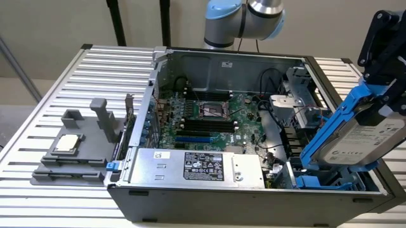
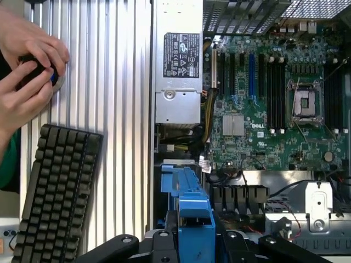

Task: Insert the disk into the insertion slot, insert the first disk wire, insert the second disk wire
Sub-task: 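Insert the disk into the insertion slot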

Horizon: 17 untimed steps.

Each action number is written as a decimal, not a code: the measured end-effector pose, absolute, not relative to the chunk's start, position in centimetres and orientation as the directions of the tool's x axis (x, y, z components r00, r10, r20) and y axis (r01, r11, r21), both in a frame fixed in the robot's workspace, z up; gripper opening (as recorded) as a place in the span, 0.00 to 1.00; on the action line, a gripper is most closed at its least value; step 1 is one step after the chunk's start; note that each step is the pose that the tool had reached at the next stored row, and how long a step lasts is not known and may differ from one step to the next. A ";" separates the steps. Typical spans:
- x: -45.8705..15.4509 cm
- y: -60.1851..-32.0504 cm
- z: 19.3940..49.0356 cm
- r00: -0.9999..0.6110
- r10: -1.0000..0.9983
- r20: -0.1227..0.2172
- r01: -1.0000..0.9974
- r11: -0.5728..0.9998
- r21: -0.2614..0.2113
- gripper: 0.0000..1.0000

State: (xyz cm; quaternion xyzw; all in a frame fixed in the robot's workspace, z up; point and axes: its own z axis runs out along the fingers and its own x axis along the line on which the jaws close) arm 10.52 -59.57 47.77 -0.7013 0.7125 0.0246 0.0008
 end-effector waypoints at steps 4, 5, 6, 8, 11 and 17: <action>10.3 -59.6 47.1 -0.012 -0.999 -0.038 -1.000 0.011 0.027 0.33; 10.3 -59.6 46.9 -0.011 -0.999 -0.039 -1.000 0.010 0.025 0.33; 10.2 -59.6 46.7 -0.010 -0.999 -0.040 -1.000 0.009 0.023 0.33; 10.2 -59.6 46.4 -0.006 -0.999 -0.044 -1.000 0.005 0.020 0.33; 10.2 -59.6 46.0 0.002 -0.999 -0.049 -1.000 -0.003 0.018 0.33; 10.2 -59.6 45.8 0.011 -0.998 -0.056 -1.000 -0.012 0.018 0.33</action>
